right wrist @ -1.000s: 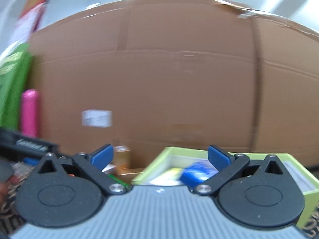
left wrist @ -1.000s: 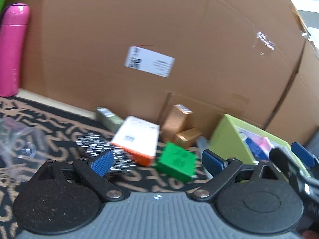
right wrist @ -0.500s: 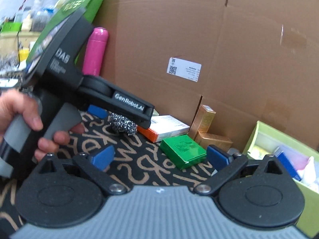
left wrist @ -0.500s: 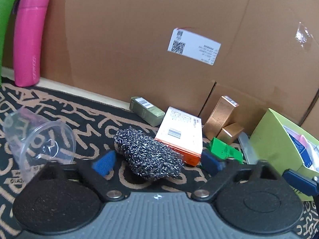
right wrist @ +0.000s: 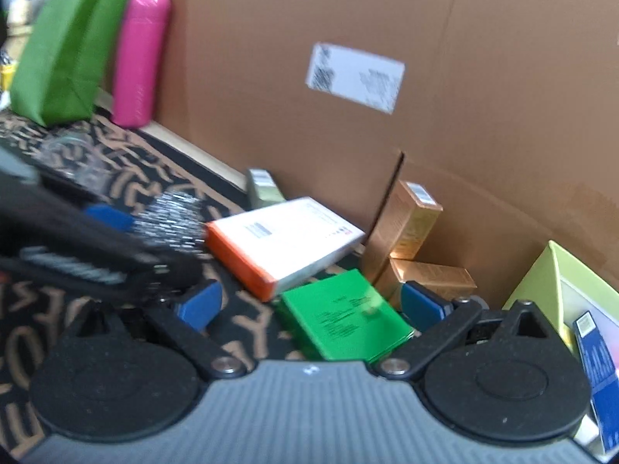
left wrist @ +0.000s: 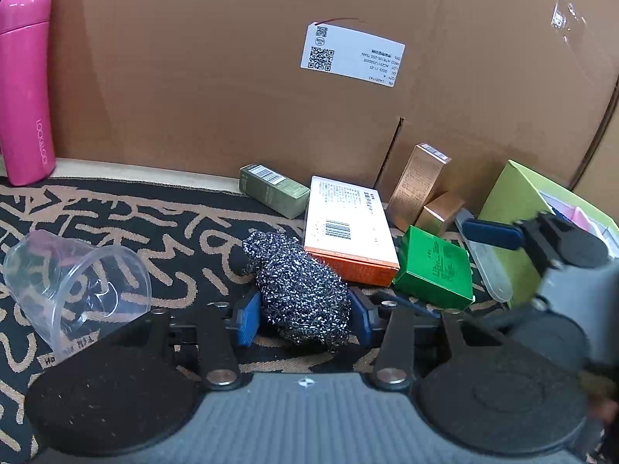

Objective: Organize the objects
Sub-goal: 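Grasp the steel wool scrubber with the left tool while the right tool grasps the green box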

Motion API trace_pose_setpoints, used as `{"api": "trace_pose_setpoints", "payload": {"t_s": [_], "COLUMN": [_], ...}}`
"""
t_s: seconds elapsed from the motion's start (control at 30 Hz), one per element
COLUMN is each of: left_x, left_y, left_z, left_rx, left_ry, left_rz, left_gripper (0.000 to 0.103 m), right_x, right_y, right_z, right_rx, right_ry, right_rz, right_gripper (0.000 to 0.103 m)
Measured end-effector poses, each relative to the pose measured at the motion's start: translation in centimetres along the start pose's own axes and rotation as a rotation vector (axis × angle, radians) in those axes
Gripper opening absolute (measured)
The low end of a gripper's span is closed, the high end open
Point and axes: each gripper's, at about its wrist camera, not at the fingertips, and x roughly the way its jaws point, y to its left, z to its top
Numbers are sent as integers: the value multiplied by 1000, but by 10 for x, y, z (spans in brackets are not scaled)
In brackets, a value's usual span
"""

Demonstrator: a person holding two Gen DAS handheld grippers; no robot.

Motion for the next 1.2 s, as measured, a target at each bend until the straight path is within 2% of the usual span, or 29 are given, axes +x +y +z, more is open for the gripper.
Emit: {"api": "trace_pose_setpoints", "payload": {"t_s": [0.1,0.27,0.3,0.33,0.37,0.43,0.57,0.67,0.77,0.87,0.97,1.0,1.07,1.2], "left_x": [0,-1,-1,-1,-1,0,0,0,0,0,0,0,0,1], "left_y": [3,7,6,3,0,-7,-12,-9,-6,-5,-5,-5,-7,-8], "left_z": [1,2,2,1,0,-2,-5,-6,-7,-7,-7,-7,-6,-7], "left_rx": [-14,-49,-42,-28,-12,17,42,11,-48,-66,-69,-65,-43,-40], "left_ry": [6,18,20,21,20,17,9,9,-2,-12,-20,-19,-14,-17], "left_rz": [-11,-43,-47,-47,-44,-31,-21,-36,-44,-51,-54,-58,-59,-53], "left_gripper": [50,50,50,50,50,51,52,63,76,78,77,75,52,57], "right_x": [21,17,10,2,-7,-23,-46,-51,-55,-51,-48,-50,-52,-52], "right_y": [-6,-22,-19,-15,-12,-5,7,12,12,12,13,13,15,18], "right_z": [4,-4,-8,-12,-17,-29,-38,-43,-38,-31,-31,-31,-31,-32], "right_rx": [3,141,133,127,135,179,186,182,195,218,213,213,211,201], "right_ry": [60,94,94,78,58,33,20,40,35,32,54,52,55,53], "right_rz": [8,78,84,91,99,121,91,90,69,56,59,66,69,58], "right_gripper": [103,98,88,68,60,61,61,61,71,73,68,61,61,61]}}
